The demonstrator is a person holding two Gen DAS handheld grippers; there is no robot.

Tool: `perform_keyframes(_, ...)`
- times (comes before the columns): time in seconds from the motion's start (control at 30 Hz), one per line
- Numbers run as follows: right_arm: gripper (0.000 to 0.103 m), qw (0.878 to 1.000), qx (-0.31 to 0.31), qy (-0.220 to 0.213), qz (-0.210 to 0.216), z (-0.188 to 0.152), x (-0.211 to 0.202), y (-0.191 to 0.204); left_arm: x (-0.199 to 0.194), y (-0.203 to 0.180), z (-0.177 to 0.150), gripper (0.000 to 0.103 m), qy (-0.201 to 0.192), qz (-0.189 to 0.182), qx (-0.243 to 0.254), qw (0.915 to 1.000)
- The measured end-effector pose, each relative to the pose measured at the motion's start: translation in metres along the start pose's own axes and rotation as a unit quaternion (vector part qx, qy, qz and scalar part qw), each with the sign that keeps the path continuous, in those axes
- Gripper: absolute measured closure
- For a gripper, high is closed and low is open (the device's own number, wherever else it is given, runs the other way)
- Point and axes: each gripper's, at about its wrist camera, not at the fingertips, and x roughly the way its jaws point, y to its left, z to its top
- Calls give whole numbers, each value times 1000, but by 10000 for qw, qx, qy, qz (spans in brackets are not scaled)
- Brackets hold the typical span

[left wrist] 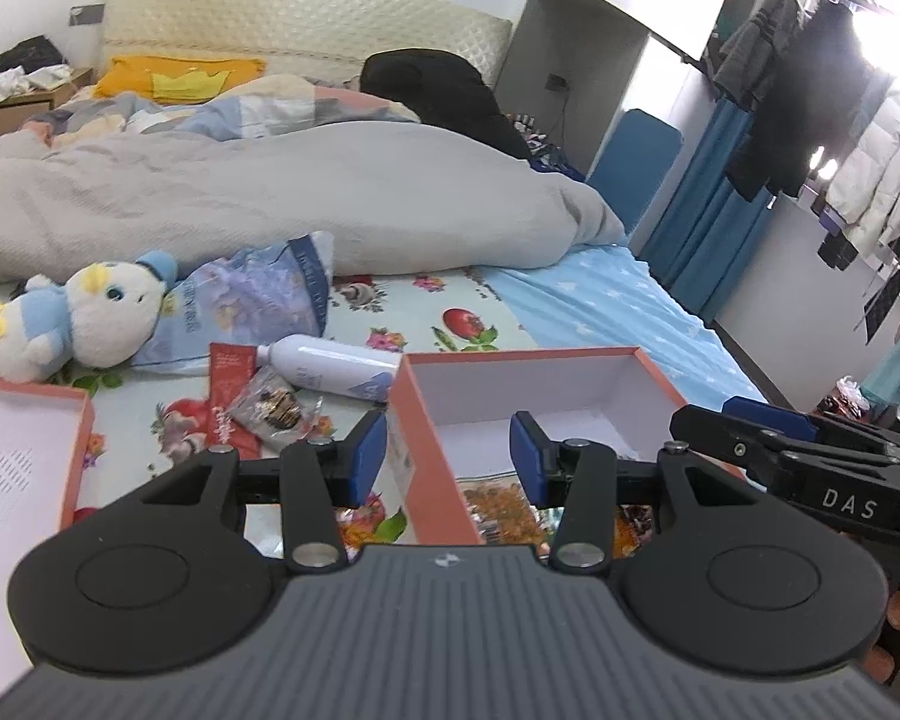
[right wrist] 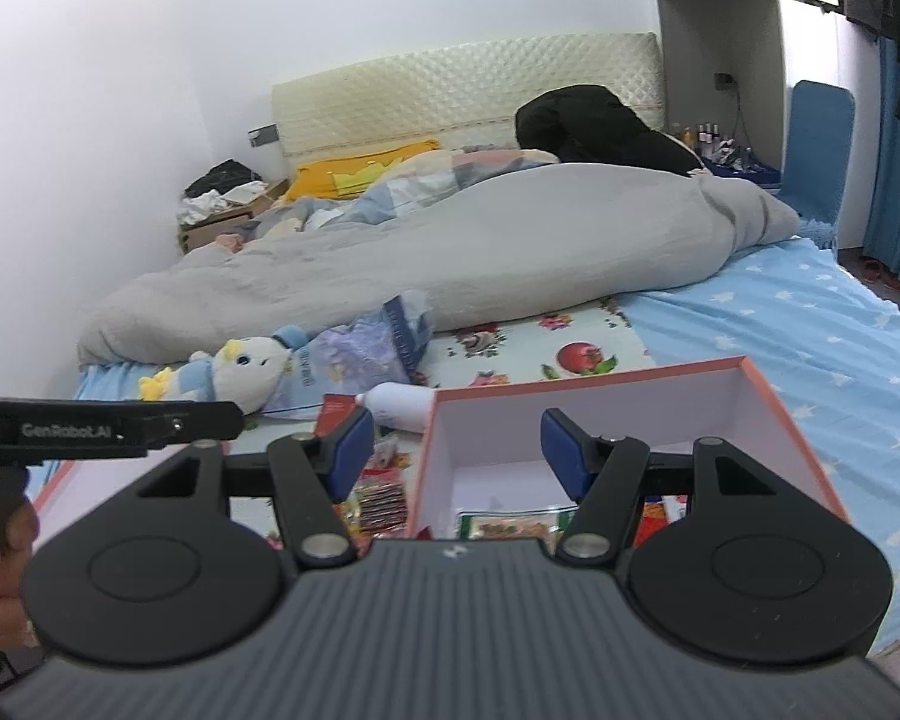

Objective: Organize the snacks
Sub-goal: 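Withdraw both open grippers from the box toward the snack pile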

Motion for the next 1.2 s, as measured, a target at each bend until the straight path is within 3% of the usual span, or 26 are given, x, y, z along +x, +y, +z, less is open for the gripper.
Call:
perform_keyframes(0.27, 39, 9996, -70, 129, 237, -20, 8, 32, -5, 39, -26, 52, 195, 77, -314, 9993)
perform_keyframes(0.5, 39, 9981, 83, 502, 353, -49, 26, 53, -4, 72, -60, 39, 430, 10, -449, 9981)
perform_keyframes(0.8, 39, 9952, -51, 785, 588, -81, 29, 77, 11, 104, -106, 37, 875, 23, -634, 9941)
perform_keyframes(1.0, 39, 9936, -162, 925, 627, -91, 42, 87, 28, 112, -128, 37, 1062, 75, -477, 9932)
perform_keyframes(1.2, 39, 9912, -313, 1135, 599, -79, 75, 90, 54, 119, -129, 35, 1229, 41, -239, 9921)
